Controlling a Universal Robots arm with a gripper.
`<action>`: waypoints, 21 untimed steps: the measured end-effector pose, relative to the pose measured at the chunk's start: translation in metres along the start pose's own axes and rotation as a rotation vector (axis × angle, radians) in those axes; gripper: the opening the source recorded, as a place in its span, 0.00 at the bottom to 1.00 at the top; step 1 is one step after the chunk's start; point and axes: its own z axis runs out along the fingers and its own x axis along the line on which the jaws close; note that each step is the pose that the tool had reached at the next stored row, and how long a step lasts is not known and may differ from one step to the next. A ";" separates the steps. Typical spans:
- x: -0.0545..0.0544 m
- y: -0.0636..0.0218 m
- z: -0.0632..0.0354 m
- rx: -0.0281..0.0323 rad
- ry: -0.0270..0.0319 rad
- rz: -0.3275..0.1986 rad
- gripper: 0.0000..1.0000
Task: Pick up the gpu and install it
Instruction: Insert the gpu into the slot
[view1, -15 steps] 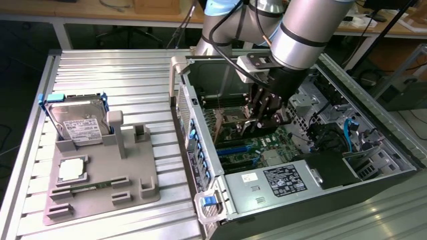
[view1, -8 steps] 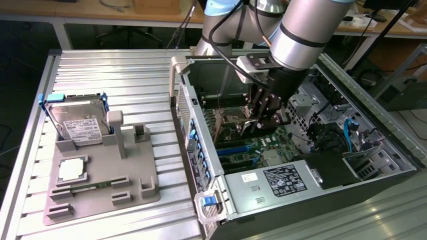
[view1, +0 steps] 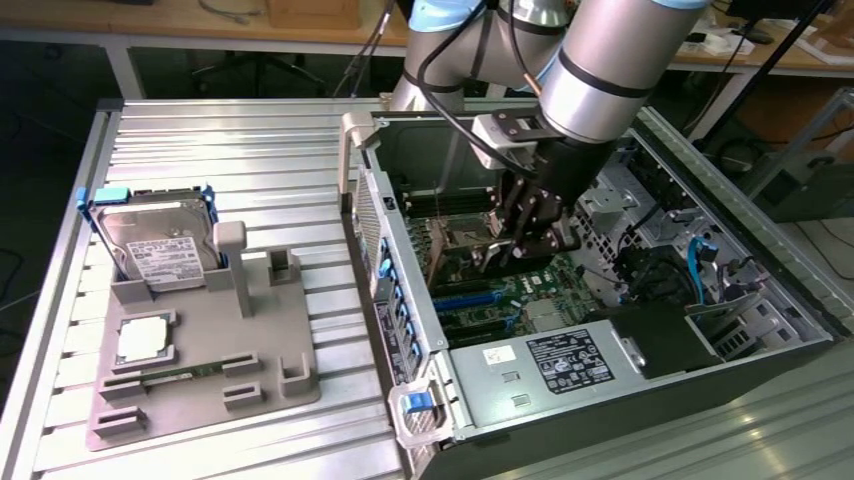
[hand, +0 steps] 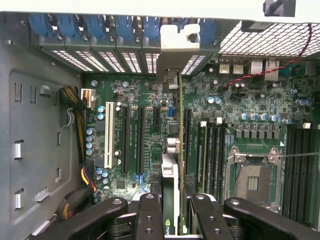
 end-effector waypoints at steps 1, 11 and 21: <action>0.000 0.0000 0.0003 0.0000 0.0000 0.000 0.27; 0.000 -0.0001 0.0031 0.0000 0.0000 0.000 0.27; 0.000 -0.0002 0.0048 0.0000 0.0001 0.001 0.27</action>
